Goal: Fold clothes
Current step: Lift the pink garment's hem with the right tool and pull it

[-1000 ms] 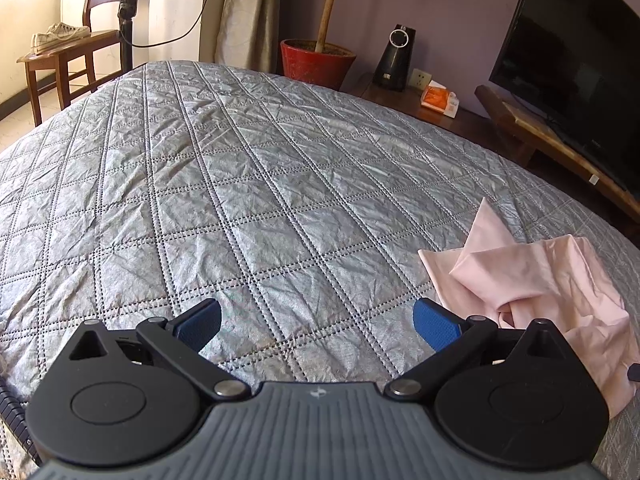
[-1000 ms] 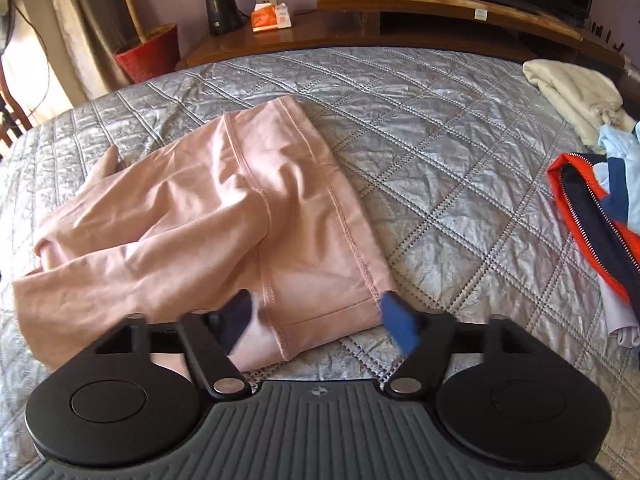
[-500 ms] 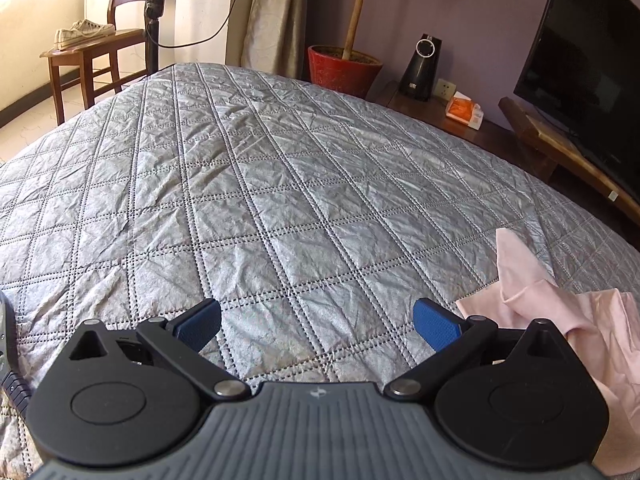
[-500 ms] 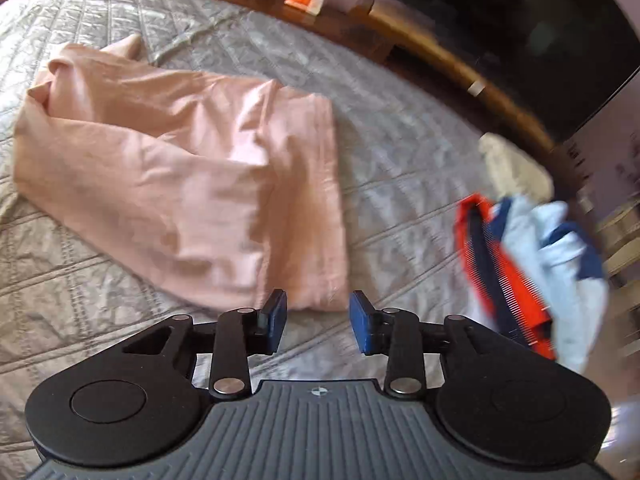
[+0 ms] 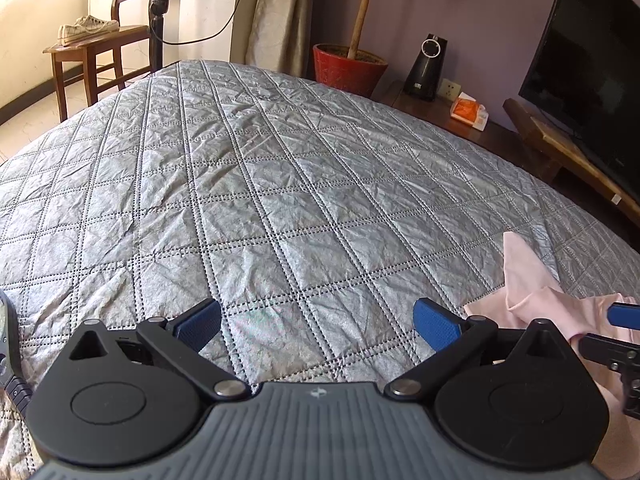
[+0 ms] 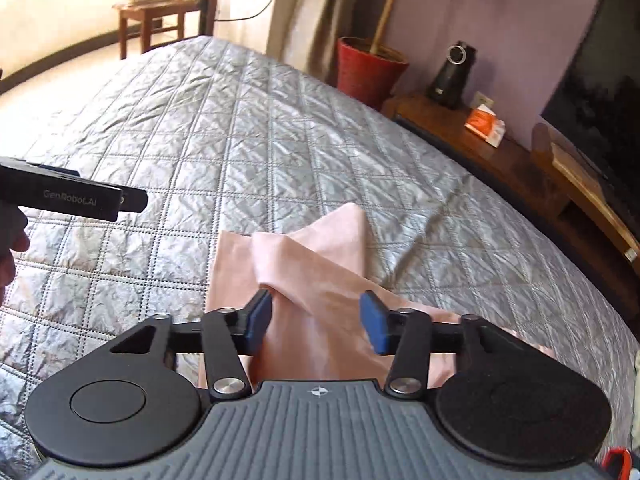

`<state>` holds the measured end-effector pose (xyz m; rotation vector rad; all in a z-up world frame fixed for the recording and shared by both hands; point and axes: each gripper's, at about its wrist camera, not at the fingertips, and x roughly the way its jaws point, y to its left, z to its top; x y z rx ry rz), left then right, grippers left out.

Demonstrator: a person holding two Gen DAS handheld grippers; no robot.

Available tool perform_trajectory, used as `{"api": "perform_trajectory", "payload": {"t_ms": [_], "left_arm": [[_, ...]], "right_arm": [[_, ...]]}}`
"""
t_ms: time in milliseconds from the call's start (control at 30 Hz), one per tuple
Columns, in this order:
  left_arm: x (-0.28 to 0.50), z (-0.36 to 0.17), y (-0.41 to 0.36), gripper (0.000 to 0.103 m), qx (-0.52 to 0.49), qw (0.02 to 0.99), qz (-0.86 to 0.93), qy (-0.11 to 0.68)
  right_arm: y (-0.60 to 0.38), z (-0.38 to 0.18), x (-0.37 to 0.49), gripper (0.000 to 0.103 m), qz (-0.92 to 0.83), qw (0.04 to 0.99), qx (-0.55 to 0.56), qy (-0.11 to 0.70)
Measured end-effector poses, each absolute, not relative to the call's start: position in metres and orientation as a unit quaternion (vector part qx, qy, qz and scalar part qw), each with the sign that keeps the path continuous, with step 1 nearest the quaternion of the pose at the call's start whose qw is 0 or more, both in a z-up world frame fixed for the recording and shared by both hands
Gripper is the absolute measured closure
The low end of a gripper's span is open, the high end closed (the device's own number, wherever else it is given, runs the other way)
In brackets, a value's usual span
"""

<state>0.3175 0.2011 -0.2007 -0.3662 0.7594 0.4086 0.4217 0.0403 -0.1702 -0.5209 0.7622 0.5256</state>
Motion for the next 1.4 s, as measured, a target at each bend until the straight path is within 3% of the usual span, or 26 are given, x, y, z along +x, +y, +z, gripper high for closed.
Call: {"api": "perform_trajectory", "payload": {"t_ms": [100,133,167,200,233,333,400,500,600,633,667,700,833,900,933,967,1033,1100,1133,1167,1400], "left_arm": [[0.317,-0.2,0.204,0.001,-0.181,0.892,0.196,0.366],[0.317,-0.2,0.205,0.001,-0.183,0.892,0.195,0.365],[0.316,-0.2,0.205,0.001,-0.183,0.892,0.195,0.365],[0.316,-0.2,0.205,0.001,-0.184,0.892,0.195,0.365],[0.316,-0.2,0.205,0.001,-0.185,0.892,0.194,0.365],[0.315,-0.2,0.206,0.001,-0.188,0.892,0.193,0.364],[0.314,-0.2,0.206,0.001,-0.19,0.892,0.193,0.363],[0.314,-0.199,0.205,0.001,-0.186,0.892,0.196,0.363],[0.314,-0.198,0.207,0.001,-0.187,0.889,0.21,0.361],[0.314,-0.198,0.209,0.001,-0.19,0.888,0.214,0.359],[0.313,-0.198,0.21,0.001,-0.193,0.888,0.218,0.357],[0.313,-0.197,0.21,0.001,-0.187,0.888,0.223,0.355],[0.312,-0.193,0.212,0.001,-0.164,0.892,0.237,0.348],[0.312,-0.193,0.214,0.001,-0.171,0.89,0.236,0.35],[0.312,-0.194,0.215,0.001,-0.176,0.889,0.234,0.352],[0.312,-0.194,0.216,0.001,-0.18,0.888,0.233,0.353],[0.312,-0.194,0.215,0.001,-0.179,0.888,0.23,0.355],[0.313,-0.195,0.215,0.001,-0.179,0.888,0.226,0.357],[0.313,-0.195,0.215,0.001,-0.18,0.888,0.227,0.357],[0.312,-0.195,0.216,0.001,-0.183,0.887,0.228,0.357],[0.304,-0.188,0.227,0.001,-0.19,0.886,0.257,0.335]], "right_arm": [[0.071,-0.185,0.425,0.041,0.268,0.842,-0.31,0.352],[0.076,-0.19,0.426,0.029,0.267,0.836,-0.327,0.35],[0.078,-0.192,0.429,0.041,0.263,0.836,-0.332,0.35],[0.08,-0.194,0.432,0.071,0.259,0.835,-0.336,0.35],[0.075,-0.19,0.438,0.092,0.25,0.847,-0.316,0.348],[0.034,-0.157,0.463,0.094,0.176,0.919,-0.158,0.317],[0.002,-0.146,0.479,0.088,0.112,0.941,-0.063,0.312],[-0.007,-0.145,0.473,0.087,0.099,0.939,-0.082,0.318],[0.018,-0.145,0.442,0.077,0.168,0.928,-0.139,0.303],[0.028,-0.149,0.438,0.057,0.194,0.92,-0.136,0.313],[0.038,-0.154,0.434,0.022,0.219,0.911,-0.134,0.322],[0.047,-0.158,0.43,0.012,0.244,0.902,-0.131,0.331],[0.077,-0.183,0.427,0.017,0.279,0.877,-0.136,0.367],[0.087,-0.195,0.43,0.024,0.279,0.869,-0.132,0.387],[0.092,-0.201,0.431,0.042,0.28,0.864,-0.13,0.397],[0.097,-0.207,0.433,0.05,0.28,0.86,-0.128,0.407],[0.098,-0.21,0.435,0.05,0.268,0.863,-0.12,0.411],[0.097,-0.21,0.437,0.058,0.256,0.869,-0.111,0.41],[0.096,-0.21,0.438,0.086,0.255,0.869,-0.107,0.411],[0.096,-0.21,0.439,0.101,0.255,0.869,-0.102,0.412],[0.099,-0.194,0.386,0.102,0.373,0.83,-0.056,0.411]]}}
